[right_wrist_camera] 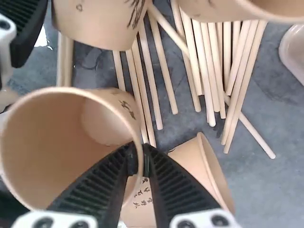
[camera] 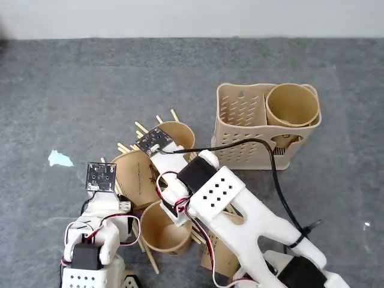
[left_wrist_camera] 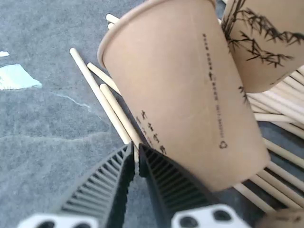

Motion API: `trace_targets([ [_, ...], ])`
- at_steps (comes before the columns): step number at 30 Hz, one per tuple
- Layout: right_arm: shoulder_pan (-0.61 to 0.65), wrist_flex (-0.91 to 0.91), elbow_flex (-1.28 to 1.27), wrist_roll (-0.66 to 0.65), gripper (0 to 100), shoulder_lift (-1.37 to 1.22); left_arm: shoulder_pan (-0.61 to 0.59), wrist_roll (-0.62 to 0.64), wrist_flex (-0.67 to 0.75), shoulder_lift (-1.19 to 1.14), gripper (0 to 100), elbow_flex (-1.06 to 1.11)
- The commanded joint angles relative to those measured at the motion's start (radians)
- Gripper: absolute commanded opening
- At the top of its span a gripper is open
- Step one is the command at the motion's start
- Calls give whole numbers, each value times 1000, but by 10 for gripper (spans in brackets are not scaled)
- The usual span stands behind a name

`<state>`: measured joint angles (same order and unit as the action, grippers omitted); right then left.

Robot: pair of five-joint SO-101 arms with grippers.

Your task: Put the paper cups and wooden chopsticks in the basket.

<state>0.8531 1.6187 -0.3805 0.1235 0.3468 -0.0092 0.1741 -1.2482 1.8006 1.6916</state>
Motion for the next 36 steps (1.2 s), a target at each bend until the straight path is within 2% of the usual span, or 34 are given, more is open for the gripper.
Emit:
trace_targets([
  [1, -18, 74, 84, 2, 9, 73, 0, 3, -6, 11, 13, -7],
  [4, -36, 166, 201, 0, 9, 111, 0, 3, -6, 11, 13, -7],
  [7, -79, 179, 305, -6, 8, 168, 0, 3, -6, 11, 13, -7],
  [11, -166, 177, 413, -106, 8, 231, 0, 3, -6, 11, 13, -7],
  [17, -418, 176, 582, -224, 8, 268, 0, 3, -6, 11, 13, -7],
  [21, -599, 166, 756, -255, 8, 260, 0, 3, -6, 11, 13, -7],
  [28, -915, -5, 833, -308, 8, 254, 0, 3, -6, 11, 13, -7],
  [36, -1066, -35, 824, -302, 8, 111, 0, 3, -6, 11, 13, -7],
])
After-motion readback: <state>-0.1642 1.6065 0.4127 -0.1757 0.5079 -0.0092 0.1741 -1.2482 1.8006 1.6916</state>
